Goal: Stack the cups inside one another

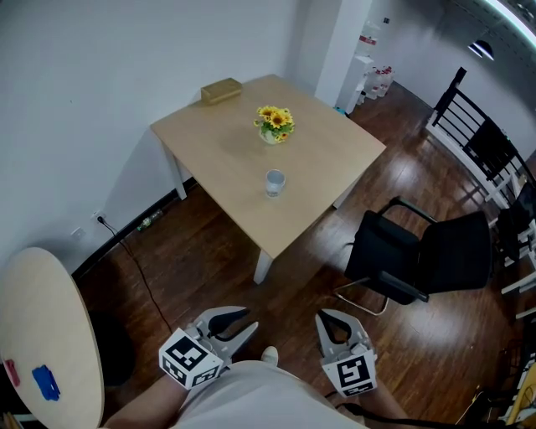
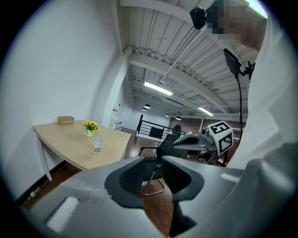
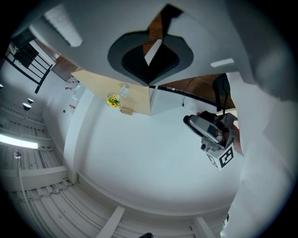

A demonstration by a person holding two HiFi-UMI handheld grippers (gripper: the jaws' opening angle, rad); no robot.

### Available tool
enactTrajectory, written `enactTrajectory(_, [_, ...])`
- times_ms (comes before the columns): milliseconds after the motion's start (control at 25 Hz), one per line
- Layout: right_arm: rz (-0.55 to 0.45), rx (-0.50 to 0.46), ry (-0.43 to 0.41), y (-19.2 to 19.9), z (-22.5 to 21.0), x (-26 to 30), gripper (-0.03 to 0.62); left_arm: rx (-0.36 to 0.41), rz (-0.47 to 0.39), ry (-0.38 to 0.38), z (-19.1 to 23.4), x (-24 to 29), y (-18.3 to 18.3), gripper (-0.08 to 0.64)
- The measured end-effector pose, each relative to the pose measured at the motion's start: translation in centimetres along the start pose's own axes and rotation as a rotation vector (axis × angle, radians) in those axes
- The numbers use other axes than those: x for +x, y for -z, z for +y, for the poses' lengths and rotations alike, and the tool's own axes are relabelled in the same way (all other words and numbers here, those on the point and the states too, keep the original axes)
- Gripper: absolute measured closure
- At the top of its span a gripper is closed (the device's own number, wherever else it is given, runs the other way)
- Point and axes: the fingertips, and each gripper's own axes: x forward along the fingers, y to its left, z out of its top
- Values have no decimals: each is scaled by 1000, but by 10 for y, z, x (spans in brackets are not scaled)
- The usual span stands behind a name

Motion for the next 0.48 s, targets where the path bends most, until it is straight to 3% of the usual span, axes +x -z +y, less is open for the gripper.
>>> enactTrajectory(480, [20,-16,1,-10,12,8,587,-2,-4,23,9,-12,3,445])
